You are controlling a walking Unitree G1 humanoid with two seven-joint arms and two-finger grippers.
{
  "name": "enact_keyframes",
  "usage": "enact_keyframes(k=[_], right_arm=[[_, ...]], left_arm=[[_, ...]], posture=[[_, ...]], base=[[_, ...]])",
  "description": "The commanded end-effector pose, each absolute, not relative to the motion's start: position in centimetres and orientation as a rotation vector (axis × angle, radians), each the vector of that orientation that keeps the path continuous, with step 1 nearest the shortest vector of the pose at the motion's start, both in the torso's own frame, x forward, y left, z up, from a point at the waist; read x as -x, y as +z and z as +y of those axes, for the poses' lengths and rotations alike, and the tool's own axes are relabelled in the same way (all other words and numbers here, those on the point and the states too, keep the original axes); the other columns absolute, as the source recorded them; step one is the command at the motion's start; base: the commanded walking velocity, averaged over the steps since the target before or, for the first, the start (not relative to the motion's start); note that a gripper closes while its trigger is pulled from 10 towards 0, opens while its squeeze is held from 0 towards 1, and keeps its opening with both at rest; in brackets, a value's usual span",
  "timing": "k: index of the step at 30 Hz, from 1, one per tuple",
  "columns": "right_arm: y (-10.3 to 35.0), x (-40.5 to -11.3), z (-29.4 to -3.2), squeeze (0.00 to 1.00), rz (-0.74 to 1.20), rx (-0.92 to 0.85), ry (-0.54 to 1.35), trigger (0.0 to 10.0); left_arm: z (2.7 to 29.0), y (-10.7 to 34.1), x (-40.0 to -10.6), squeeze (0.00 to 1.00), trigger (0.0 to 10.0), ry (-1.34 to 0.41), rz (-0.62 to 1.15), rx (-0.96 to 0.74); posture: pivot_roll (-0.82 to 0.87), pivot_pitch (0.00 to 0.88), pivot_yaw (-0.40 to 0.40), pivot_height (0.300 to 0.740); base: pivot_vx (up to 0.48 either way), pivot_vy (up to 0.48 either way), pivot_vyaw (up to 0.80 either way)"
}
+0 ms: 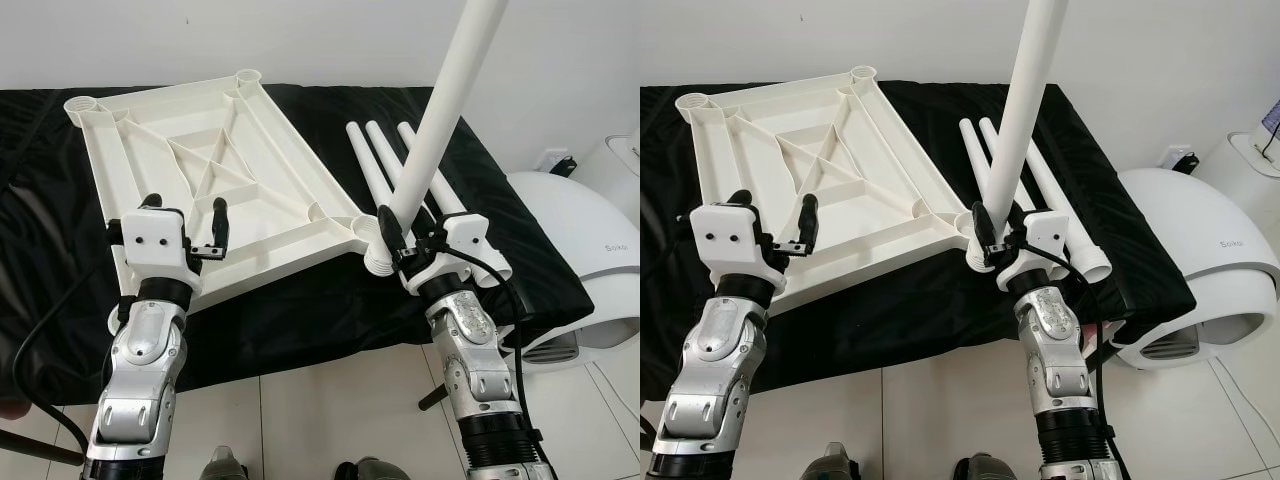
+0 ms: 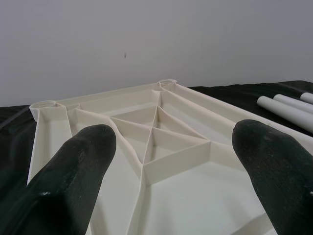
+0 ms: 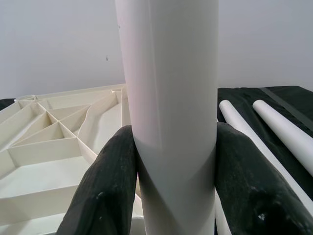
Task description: Building children table
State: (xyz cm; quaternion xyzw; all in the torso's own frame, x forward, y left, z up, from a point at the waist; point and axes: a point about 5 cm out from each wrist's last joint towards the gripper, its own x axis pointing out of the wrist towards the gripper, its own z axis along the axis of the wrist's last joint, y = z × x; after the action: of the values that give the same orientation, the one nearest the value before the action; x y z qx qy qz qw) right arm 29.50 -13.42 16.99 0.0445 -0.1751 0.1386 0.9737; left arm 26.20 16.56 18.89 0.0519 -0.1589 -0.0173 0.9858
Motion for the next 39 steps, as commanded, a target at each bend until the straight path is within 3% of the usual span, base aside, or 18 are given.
enact_keyframes(k=[1,22,39], right_arm=[[16.8,-29.5,-13.4,0.0,-0.356,-0.087,0.27,10.0],[17.4,-29.8,-12.5,0.0,-0.382,-0.078,0.316,10.0],[18.0,-30.1,-12.2,0.0,-0.399,-0.072,0.34,10.0]], left_arm=[[16.7,18.4,-26.2,0.0,10.0,-0.002,-0.311,-0.107],[16.1,20.0,-26.6,0.0,10.0,-0.025,-0.366,-0.105],[15.5,15.6,-24.6,0.0,10.0,-0.037,-0.254,-0.052]], posture=[[0.1,0.087,-0.055,0.74],[0.1,0.124,-0.055,0.74],[0.11,0.146,-0.066,0.74]], base=[[0.0,0.0,0.0],[0.0,0.0,0.0],[0.0,0.0,0.0]])
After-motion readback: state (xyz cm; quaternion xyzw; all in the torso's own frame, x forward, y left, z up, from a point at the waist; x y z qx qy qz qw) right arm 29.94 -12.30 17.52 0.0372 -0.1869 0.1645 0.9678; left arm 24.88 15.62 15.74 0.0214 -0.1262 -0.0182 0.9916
